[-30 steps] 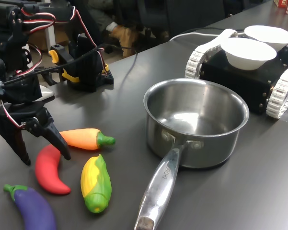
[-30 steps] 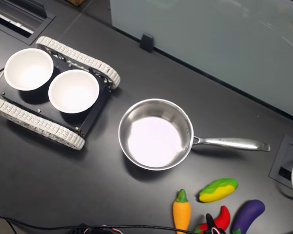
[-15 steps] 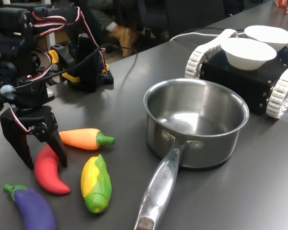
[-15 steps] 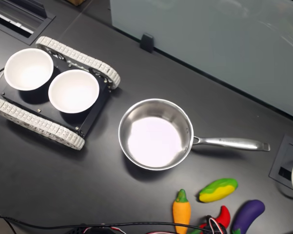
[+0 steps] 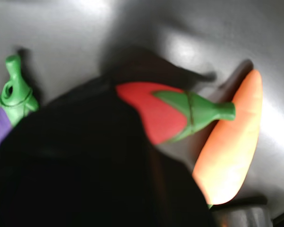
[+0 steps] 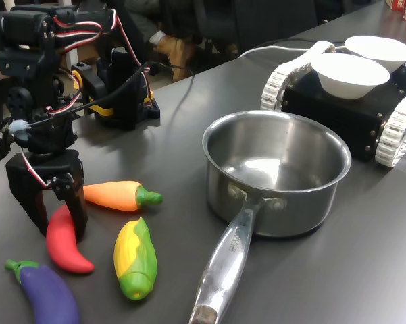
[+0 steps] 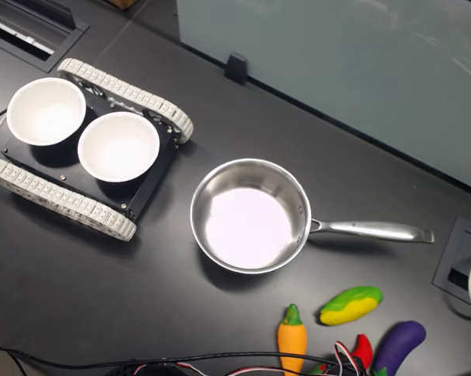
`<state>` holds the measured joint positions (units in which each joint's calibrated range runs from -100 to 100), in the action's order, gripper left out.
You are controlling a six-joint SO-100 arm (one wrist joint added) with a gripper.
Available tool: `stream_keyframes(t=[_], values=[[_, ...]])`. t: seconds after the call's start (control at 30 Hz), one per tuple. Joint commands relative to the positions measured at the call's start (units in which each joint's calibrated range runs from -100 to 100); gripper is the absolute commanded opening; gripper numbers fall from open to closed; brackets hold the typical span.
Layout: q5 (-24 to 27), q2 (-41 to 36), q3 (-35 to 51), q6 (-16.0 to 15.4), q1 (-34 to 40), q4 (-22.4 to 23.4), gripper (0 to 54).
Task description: Pick up the chilli and place them in the pan
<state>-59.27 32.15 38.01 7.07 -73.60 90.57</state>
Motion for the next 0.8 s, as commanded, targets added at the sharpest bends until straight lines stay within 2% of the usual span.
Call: stream_keyframes(t=[0.0, 0.13, 0.43, 0.63, 0.77], values=[[0.1, 0.19, 0.84, 1.67, 0.78, -1.48, 6.3], [0.34, 0.11, 0.56, 1.75, 1.12, -1.57, 0.3], [1.42, -2.25, -2.8, 1.58, 1.58, -2.76, 0.3], [3.32, -4.02, -3.07, -0.1, 1.12, -2.93, 0.3], [4.0, -4.95, -1.25, -1.94, 0.32, -1.23, 0.3]])
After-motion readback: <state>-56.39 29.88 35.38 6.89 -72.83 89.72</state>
